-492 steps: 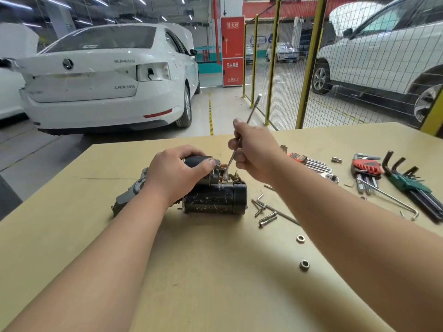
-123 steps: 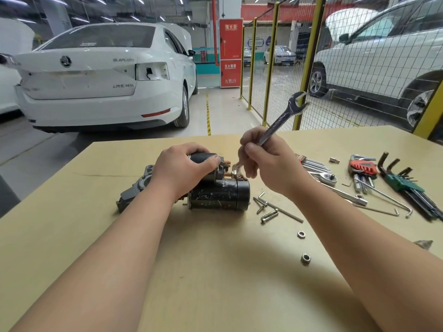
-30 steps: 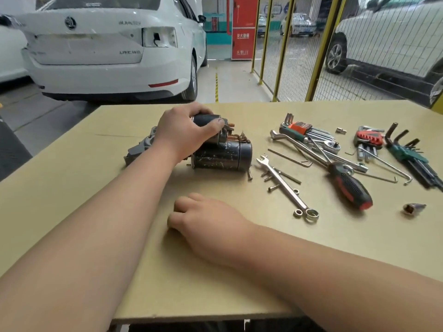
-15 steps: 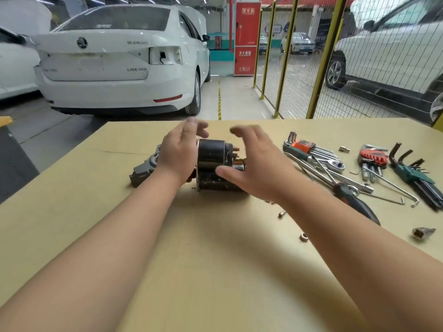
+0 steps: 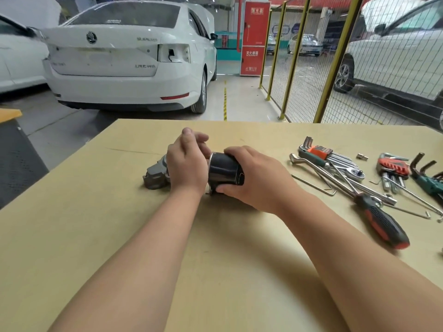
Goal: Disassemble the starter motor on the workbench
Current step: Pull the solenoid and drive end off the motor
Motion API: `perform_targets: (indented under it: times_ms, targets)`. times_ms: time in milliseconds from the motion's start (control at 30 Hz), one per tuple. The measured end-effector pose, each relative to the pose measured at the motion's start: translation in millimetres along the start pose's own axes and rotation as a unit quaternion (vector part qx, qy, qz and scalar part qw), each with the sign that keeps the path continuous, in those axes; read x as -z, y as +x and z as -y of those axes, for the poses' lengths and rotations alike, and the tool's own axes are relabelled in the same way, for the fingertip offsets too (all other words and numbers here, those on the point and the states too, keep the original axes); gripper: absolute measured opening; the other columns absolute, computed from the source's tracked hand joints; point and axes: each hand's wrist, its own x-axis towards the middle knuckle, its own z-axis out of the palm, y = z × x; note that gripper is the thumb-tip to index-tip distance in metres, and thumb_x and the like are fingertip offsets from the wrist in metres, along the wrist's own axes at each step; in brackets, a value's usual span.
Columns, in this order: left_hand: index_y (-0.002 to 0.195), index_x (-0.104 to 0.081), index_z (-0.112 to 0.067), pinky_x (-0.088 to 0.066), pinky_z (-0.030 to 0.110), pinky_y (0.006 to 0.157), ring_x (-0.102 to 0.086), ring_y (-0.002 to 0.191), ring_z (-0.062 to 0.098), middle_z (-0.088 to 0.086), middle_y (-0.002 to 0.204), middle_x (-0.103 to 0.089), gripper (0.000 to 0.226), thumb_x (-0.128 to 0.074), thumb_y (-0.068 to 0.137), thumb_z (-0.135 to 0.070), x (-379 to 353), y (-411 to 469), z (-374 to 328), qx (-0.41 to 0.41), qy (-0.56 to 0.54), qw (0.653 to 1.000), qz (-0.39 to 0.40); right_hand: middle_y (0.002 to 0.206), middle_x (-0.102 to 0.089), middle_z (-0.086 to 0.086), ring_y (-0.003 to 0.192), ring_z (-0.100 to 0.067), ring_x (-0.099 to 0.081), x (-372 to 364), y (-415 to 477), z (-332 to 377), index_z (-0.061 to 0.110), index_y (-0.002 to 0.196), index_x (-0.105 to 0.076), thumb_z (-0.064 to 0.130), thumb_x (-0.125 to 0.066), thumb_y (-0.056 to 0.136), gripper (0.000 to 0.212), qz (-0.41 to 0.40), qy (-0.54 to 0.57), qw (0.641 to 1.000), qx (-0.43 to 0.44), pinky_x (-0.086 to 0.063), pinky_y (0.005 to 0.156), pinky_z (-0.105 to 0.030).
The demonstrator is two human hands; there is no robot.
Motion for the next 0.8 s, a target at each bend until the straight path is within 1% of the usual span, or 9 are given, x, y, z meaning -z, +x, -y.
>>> perform_targets:
  times_ms: [133, 233, 267, 333, 367, 467, 533, 600, 800]
  targets:
    - [0.073, -0.063, -0.024, -0.049, 0.029, 0.065, -0.058, 0.057, 0.005, -0.015, 0.053, -0.059, 0.044, -0.028, 0.095, -0.041, -1, -1, -3, -0.018, 0.026, 0.999, 0.014, 0.121, -0.058, 0.006, 0.103, -0.018, -0.056, 1, 0, 0, 0.026, 0.128, -0.048, 0.055, -0.071, 0.070, 0.068, -0.013, -0.002, 1.000, -0.004, -0.037, 0.076, -0.025]
    - [0.077, -0.062, -0.033, -0.047, 0.018, 0.066, -0.060, 0.068, -0.003, -0.015, 0.066, -0.063, 0.039, -0.030, 0.096, -0.043, 14, -4, 4, -0.062, 0.080, 0.988, 0.114, 0.116, -0.061, 0.006, 0.100, -0.017, -0.057, 6, -1, -2, 0.025, 0.126, -0.051, 0.052, -0.072, 0.069, 0.066, -0.022, 0.018, 0.999, -0.016, -0.039, 0.078, -0.024]
    - [0.077, -0.062, -0.035, -0.048, 0.020, 0.072, -0.062, 0.077, -0.002, -0.015, 0.071, -0.063, 0.040, -0.028, 0.096, -0.046, 20, -7, 7, -0.055, 0.102, 0.980, 0.163, 0.113, -0.063, 0.006, 0.097, -0.016, -0.058, 9, -1, -5, 0.025, 0.124, -0.053, 0.050, -0.073, 0.069, 0.064, -0.024, 0.045, 0.998, -0.027, -0.041, 0.079, -0.023]
    - [0.077, -0.063, -0.037, -0.044, 0.033, 0.094, -0.060, 0.095, 0.001, -0.016, 0.077, -0.064, 0.044, -0.025, 0.094, -0.054, 27, -10, 8, -0.032, 0.143, 0.959, 0.242, 0.102, -0.066, 0.009, 0.089, -0.012, -0.061, 20, -1, -13, 0.025, 0.119, -0.058, 0.046, -0.074, 0.069, 0.057, -0.018, 0.114, 0.992, -0.057, -0.047, 0.078, -0.025]
    - [0.082, -0.064, -0.037, -0.041, 0.037, 0.098, -0.059, 0.096, 0.001, -0.016, 0.080, -0.065, 0.046, -0.025, 0.092, -0.059, 28, -10, 7, -0.034, 0.162, 0.948, 0.272, 0.097, -0.066, 0.012, 0.085, -0.009, -0.062, 25, 1, -18, 0.026, 0.117, -0.059, 0.045, -0.074, 0.069, 0.053, -0.007, 0.144, 0.987, -0.074, -0.048, 0.076, -0.025]
    - [0.112, -0.058, -0.033, -0.046, 0.037, 0.087, -0.060, 0.097, 0.013, -0.010, 0.099, -0.067, 0.060, -0.033, 0.075, -0.074, 20, -9, 0, -0.060, 0.275, 0.898, 0.338, 0.086, -0.066, 0.013, 0.075, -0.002, -0.063, 36, 6, -35, 0.029, 0.106, -0.062, 0.043, -0.074, 0.073, 0.038, 0.042, 0.221, 0.968, -0.114, -0.049, 0.067, -0.020]
    - [0.116, -0.048, -0.037, -0.047, 0.034, 0.080, -0.059, 0.094, 0.015, -0.014, 0.098, -0.062, 0.071, -0.047, 0.058, -0.077, 14, -11, -3, -0.056, 0.348, 0.870, 0.344, 0.082, -0.066, 0.013, 0.071, 0.000, -0.063, 36, 10, -41, 0.031, 0.102, -0.062, 0.043, -0.071, 0.076, 0.030, 0.055, 0.236, 0.962, -0.124, -0.047, 0.062, -0.016]
    - [0.112, -0.044, -0.039, -0.047, 0.033, 0.079, -0.056, 0.095, 0.016, -0.015, 0.095, -0.058, 0.074, -0.052, 0.051, -0.079, 8, -14, -2, -0.046, 0.372, 0.869, 0.322, 0.082, -0.066, 0.012, 0.071, -0.002, -0.063, 33, 12, -43, 0.031, 0.102, -0.062, 0.043, -0.068, 0.079, 0.027, 0.043, 0.236, 0.962, -0.129, -0.046, 0.060, -0.018]
    - [0.104, -0.051, -0.035, -0.050, 0.042, 0.083, -0.058, 0.095, 0.024, -0.009, 0.092, -0.064, 0.051, -0.052, 0.065, -0.067, 3, -18, 4, -0.054, 0.342, 0.901, 0.260, 0.080, -0.067, 0.011, 0.069, 0.000, -0.062, 31, 12, -48, 0.029, 0.101, -0.064, 0.044, -0.068, 0.077, 0.029, 0.035, 0.231, 0.964, -0.127, -0.045, 0.057, -0.015]
